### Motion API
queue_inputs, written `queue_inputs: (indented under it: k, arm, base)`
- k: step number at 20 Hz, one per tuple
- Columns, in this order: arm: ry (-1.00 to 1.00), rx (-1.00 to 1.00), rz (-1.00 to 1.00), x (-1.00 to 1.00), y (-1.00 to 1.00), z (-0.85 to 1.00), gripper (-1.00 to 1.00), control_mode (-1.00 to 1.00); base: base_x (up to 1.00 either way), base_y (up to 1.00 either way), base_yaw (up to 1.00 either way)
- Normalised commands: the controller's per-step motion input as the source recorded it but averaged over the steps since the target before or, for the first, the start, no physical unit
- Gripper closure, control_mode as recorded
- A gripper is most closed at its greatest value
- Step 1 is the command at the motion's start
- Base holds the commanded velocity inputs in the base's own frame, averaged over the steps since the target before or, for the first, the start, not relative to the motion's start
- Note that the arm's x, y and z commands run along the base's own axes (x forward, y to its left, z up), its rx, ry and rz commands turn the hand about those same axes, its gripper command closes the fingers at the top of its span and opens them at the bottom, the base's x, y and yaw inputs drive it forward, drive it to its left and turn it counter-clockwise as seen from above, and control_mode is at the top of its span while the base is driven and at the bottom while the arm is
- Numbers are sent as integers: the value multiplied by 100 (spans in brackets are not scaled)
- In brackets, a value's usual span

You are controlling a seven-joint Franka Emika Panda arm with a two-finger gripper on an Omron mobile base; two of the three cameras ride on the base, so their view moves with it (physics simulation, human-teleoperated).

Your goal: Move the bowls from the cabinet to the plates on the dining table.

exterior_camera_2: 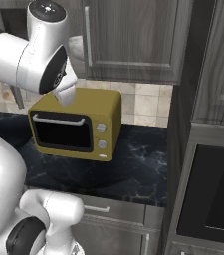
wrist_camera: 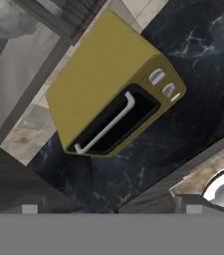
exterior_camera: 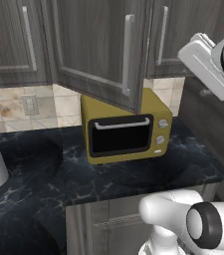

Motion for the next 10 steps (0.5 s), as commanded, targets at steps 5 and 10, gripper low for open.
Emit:
queue_inputs:
  k: [5,10]
  arm:
    - [-2,6,-11,29,33,0,-100,-100]
    - [0,12,-9,32,26,0,-100,-100]
  base:
    - [0,0,0]
    - [0,0,0]
